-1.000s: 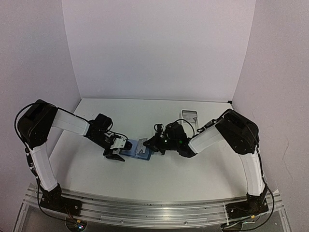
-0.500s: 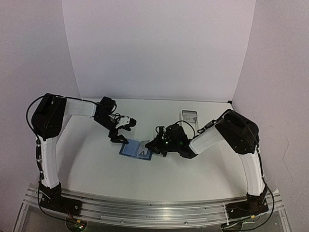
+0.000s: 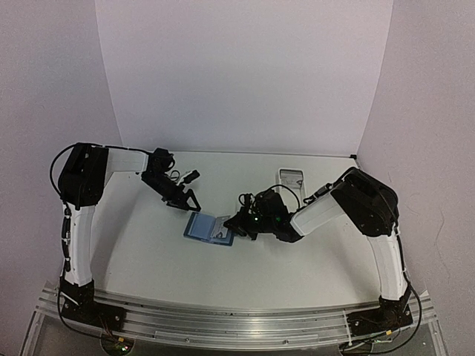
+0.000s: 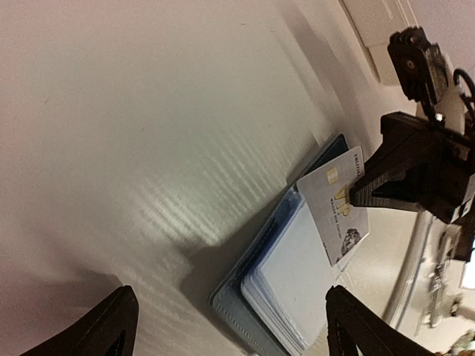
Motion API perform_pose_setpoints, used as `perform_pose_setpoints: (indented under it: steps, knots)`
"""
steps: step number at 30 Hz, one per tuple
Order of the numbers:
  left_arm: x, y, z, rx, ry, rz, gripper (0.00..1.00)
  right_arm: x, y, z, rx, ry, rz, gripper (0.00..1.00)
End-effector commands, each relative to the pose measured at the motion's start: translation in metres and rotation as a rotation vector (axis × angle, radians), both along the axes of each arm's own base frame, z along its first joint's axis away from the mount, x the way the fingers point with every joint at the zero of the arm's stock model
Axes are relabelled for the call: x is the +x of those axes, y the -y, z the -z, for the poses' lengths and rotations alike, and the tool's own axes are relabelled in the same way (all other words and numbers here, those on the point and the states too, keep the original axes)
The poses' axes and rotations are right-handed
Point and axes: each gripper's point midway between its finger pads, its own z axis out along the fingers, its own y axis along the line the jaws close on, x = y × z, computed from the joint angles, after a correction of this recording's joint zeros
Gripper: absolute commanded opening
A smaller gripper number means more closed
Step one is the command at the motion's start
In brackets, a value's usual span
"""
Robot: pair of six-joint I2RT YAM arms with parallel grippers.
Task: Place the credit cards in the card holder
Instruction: Insert the credit card into the card holder.
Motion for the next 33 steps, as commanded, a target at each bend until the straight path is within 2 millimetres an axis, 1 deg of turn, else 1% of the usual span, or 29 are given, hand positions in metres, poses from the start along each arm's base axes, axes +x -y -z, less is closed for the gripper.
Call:
perform_pose_setpoints:
  steps: [1,2,3,5,8,9,12,13,16,17,21,23,25,26,30,33]
  knots:
    - [-0.031,-0.012,-0.02,-0.105,-0.367,-0.247,0.9,0.002,0.002,0.002,-0.034,0.001,-0.007,0.0]
    - [-0.037,-0.012,-0.016,-0.107,-0.385,-0.251,0.9,0.002,0.002,0.003,-0.035,0.001,-0.009,0.0]
    - [-0.05,-0.012,-0.007,-0.105,-0.441,-0.272,0.9,0.002,0.003,0.005,-0.039,0.0,-0.01,0.0]
    - [-0.057,-0.013,0.002,-0.108,-0.473,-0.29,0.89,0.0,0.004,0.008,-0.041,-0.005,-0.017,0.0]
    - [-0.055,-0.006,0.003,-0.155,-0.472,-0.283,0.87,-0.001,0.005,0.009,-0.045,-0.003,-0.024,0.0]
    - [-0.055,0.0,0.008,-0.17,-0.482,-0.271,0.86,-0.001,0.005,0.009,-0.045,0.001,-0.027,0.0]
    - [-0.056,0.01,0.019,-0.184,-0.499,-0.245,0.82,0.0,0.005,0.009,-0.044,0.008,-0.026,0.0]
    - [-0.056,0.014,0.023,-0.197,-0.522,-0.245,0.75,0.001,0.006,0.009,-0.044,0.012,-0.026,0.0]
    - [-0.053,0.015,0.025,-0.211,-0.534,-0.253,0.61,0.002,0.007,0.009,-0.044,0.017,-0.026,0.0]
    - [-0.054,0.015,0.025,-0.218,-0.538,-0.25,0.55,0.002,0.007,0.009,-0.043,0.018,-0.028,0.0]
    - [-0.059,0.022,0.021,-0.254,-0.557,-0.218,0.44,0.005,0.008,0.01,-0.036,0.023,-0.028,0.0]
    - [-0.063,0.026,0.02,-0.266,-0.566,-0.201,0.3,0.008,0.01,0.009,-0.028,0.025,-0.023,0.0]
    - [-0.065,0.025,0.021,-0.264,-0.576,-0.203,0.05,0.011,0.013,0.007,-0.015,0.025,-0.018,0.0]
    - [-0.065,0.023,0.023,-0.257,-0.579,-0.209,0.01,0.011,0.013,0.005,-0.003,0.025,-0.02,0.0]
    - [-0.068,0.02,0.026,-0.261,-0.592,-0.211,0.0,0.004,0.016,-0.007,0.076,0.02,-0.025,0.0]
    - [-0.07,0.016,0.033,-0.259,-0.606,-0.22,0.0,-0.003,0.021,-0.02,0.123,0.019,-0.015,0.0]
